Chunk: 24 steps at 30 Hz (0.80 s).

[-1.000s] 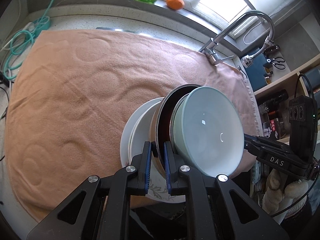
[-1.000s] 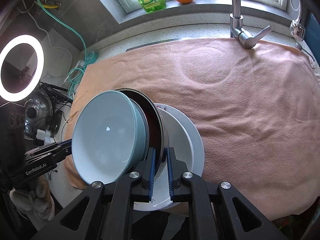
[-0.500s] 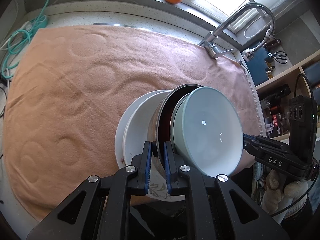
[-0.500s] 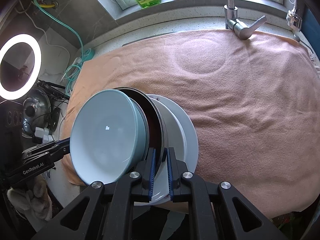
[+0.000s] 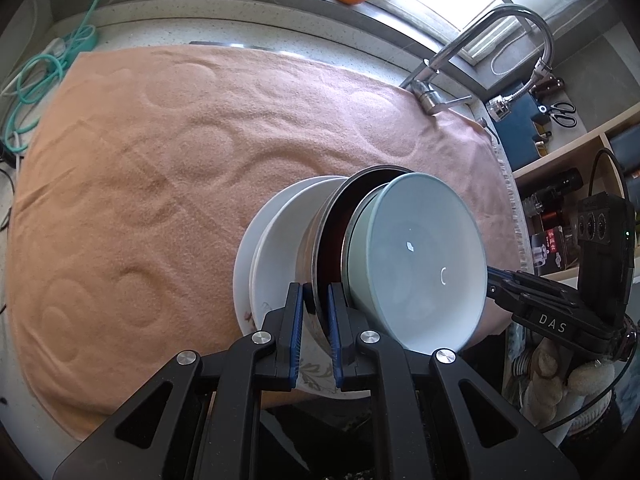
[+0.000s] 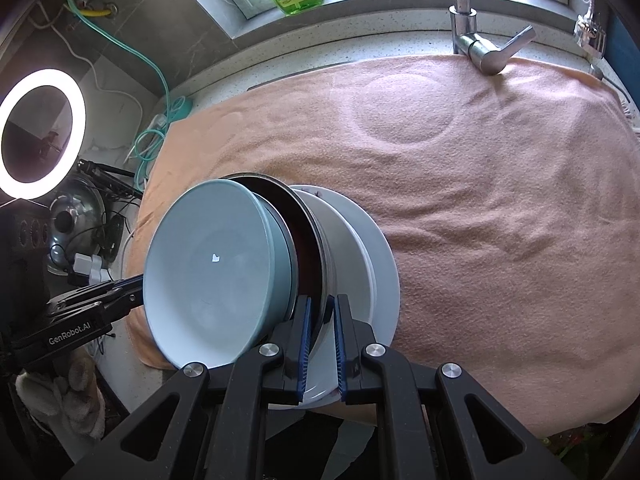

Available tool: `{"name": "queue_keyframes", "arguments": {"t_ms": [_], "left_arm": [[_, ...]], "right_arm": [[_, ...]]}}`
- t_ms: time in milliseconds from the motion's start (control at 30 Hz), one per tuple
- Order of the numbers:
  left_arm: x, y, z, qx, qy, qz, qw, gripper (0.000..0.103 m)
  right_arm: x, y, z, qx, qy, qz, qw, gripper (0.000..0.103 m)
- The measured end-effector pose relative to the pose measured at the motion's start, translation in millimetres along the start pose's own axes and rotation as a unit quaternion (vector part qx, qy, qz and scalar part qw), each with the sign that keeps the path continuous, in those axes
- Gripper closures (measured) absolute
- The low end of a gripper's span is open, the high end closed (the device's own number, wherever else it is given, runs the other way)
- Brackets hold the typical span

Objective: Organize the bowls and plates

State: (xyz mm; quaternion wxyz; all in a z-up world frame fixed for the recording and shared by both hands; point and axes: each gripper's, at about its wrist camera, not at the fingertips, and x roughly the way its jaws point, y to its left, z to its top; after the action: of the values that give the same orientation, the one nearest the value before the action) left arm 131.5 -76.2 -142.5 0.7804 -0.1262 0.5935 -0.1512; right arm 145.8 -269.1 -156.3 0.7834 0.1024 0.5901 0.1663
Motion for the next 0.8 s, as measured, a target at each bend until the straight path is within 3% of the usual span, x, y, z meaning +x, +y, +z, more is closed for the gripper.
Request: {"name": "queue_keyframes", "arguments": {"t_ms": [800], "left_arm": [[-17.4, 5.1, -6.9, -0.004, -0.022, 0.008, 0.9997, 0.093]], "right_arm": [[-2.1, -1.0, -6.9, 0.004, 0.000, 0.008, 1.000, 0.090]]}}
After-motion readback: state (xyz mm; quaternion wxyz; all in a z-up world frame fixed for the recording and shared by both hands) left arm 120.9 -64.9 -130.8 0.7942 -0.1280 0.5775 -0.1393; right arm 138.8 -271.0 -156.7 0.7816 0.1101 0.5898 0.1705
